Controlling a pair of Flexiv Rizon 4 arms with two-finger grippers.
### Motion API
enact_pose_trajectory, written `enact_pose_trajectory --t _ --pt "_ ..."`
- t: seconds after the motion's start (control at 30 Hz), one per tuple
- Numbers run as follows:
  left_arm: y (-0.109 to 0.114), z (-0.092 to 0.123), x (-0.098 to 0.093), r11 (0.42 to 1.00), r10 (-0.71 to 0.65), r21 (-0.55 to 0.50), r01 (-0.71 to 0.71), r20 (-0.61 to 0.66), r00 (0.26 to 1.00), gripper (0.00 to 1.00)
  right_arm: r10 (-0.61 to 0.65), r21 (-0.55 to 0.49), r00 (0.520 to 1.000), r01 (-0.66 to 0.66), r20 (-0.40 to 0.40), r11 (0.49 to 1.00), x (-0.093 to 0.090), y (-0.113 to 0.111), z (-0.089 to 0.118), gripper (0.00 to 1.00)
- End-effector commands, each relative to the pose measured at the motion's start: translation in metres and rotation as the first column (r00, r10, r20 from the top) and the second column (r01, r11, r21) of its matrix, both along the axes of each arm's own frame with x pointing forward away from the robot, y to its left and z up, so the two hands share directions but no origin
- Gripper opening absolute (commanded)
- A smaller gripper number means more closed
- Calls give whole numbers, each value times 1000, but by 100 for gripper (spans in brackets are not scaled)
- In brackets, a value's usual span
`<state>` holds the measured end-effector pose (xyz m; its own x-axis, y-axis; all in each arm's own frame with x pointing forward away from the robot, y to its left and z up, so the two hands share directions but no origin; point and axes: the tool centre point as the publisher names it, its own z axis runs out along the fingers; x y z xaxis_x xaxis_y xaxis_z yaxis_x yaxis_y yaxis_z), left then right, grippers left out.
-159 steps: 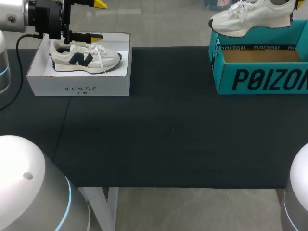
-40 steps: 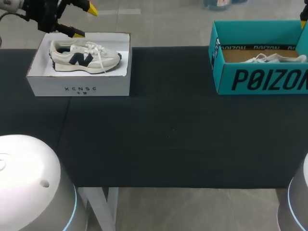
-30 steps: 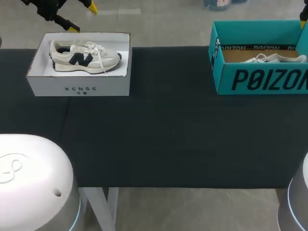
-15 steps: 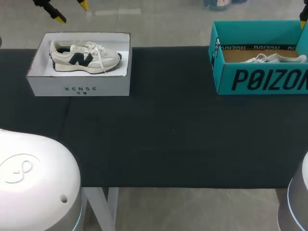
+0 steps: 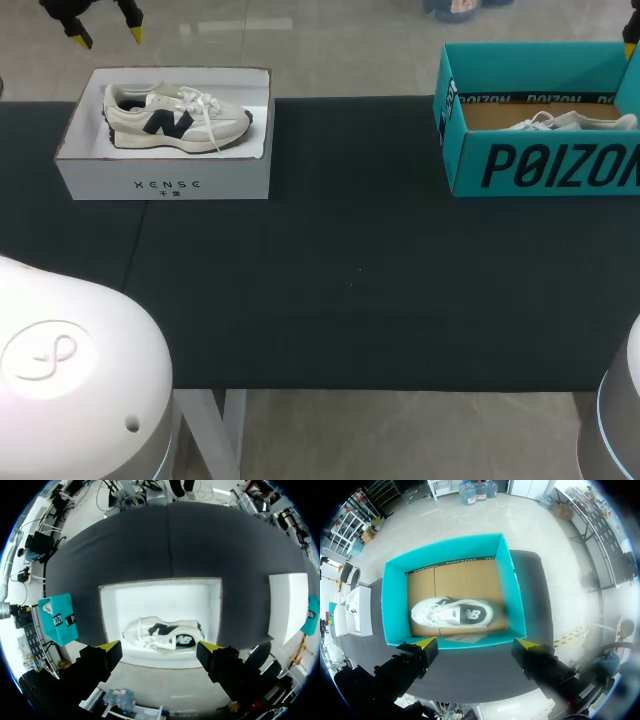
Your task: Take the shoe out of the shoebox, open the shoe tongue, remove and reinsert the insole, then place the shoe into the shoebox
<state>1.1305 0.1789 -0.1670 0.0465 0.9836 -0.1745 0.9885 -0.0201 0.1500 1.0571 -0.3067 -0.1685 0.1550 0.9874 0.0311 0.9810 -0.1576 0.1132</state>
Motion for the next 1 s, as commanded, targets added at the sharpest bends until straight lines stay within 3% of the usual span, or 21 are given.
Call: enact_pose_trajectory --t 0.03,0.57,0.8,1.0 --pt "9 -14 29 999 4 -45 -9 -113 994 100 -1 1 1000 1 1 1000 0 0 0 100" --pt "9 -14 29 999 4 -45 -9 -113 994 100 -1 1 1000 1 1 1000 0 0 0 100" --pt "31 -36 39 996 33 86 -27 -74 997 100 -1 1 1000 1 1 1000 0 0 0 100" --pt "48 -60 42 990 50 133 -38 -94 994 100 -1 1 1000 1 1 1000 0 0 0 100"
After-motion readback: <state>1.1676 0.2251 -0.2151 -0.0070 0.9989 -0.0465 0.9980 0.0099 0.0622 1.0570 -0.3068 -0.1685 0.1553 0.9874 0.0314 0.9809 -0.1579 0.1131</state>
